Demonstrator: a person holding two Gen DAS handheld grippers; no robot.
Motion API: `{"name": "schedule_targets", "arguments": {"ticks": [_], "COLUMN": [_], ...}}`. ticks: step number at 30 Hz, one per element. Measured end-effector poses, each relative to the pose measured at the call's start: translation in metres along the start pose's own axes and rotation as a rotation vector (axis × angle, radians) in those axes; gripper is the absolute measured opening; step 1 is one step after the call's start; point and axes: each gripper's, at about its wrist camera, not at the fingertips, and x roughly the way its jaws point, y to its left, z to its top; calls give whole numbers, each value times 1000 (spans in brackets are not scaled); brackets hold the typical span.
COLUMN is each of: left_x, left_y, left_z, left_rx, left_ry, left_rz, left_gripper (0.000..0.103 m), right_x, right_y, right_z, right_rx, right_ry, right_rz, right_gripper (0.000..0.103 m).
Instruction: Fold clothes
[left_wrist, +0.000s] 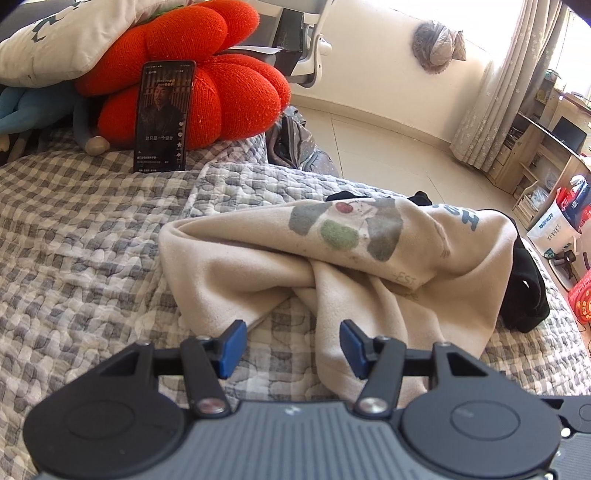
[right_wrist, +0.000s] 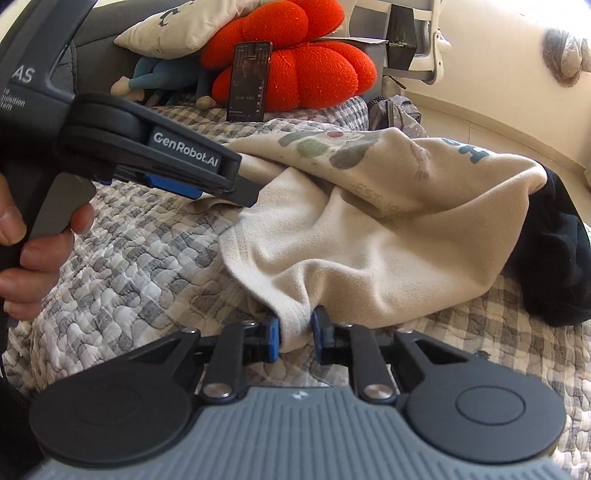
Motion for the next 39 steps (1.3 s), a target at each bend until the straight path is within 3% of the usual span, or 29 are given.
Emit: {"name": "schedule_targets", "arguments": {"ticks": [3,4,15,20,27,39], "left_x": [1,1,15,25,9,23], "left_y": [-2,-3,-18,-7,3,-15], "left_z": [-1,-2,-9,-7,-3,-14], "left_rx": [17,26,130,62,20,220], "left_ry": [8,11,30,81,50,45], "left_rz": [-10,-11,-29,-50,-26,-52], "left_gripper": [57,57,58,59,59,59], "right_x": [-13,-17,-56,-71,-88,-75], "right_y": [-19,-26,-90,-109,-136,-154], "right_z": [3,4,1,1,1,-13], "right_rx": [61,86,283,329,406,457], "right_ry": [-35,-47,-132,-179,-223,-122], "right_rz": [-53,-69,-198,-254,-316,-292], "right_gripper": [10,4,4,4,4,5]}}
